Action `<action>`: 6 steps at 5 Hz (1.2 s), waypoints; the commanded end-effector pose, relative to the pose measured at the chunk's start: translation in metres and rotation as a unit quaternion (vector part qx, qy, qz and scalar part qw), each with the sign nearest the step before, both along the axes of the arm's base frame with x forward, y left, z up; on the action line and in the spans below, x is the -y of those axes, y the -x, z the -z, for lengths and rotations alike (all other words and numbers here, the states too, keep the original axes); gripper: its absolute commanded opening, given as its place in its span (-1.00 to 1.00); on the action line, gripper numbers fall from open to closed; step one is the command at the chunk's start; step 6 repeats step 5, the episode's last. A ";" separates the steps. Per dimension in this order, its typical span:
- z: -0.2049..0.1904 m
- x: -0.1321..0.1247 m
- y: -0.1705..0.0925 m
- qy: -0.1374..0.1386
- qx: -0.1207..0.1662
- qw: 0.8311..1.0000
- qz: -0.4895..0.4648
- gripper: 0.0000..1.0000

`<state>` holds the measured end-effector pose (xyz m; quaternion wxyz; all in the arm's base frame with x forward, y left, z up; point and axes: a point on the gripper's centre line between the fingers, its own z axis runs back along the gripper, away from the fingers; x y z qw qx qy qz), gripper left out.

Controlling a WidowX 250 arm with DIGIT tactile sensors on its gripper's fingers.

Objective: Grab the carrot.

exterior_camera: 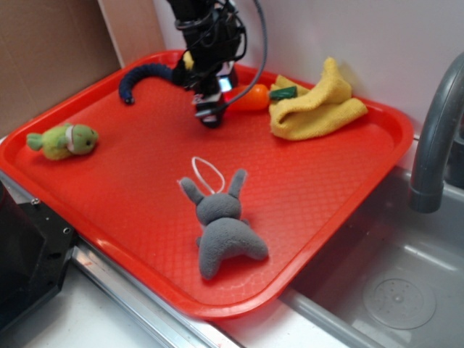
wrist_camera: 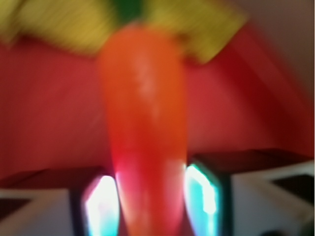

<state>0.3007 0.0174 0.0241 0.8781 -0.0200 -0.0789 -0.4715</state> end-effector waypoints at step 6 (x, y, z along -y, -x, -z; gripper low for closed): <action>-0.203 0.022 0.146 0.026 -0.013 0.913 -0.408 -1.00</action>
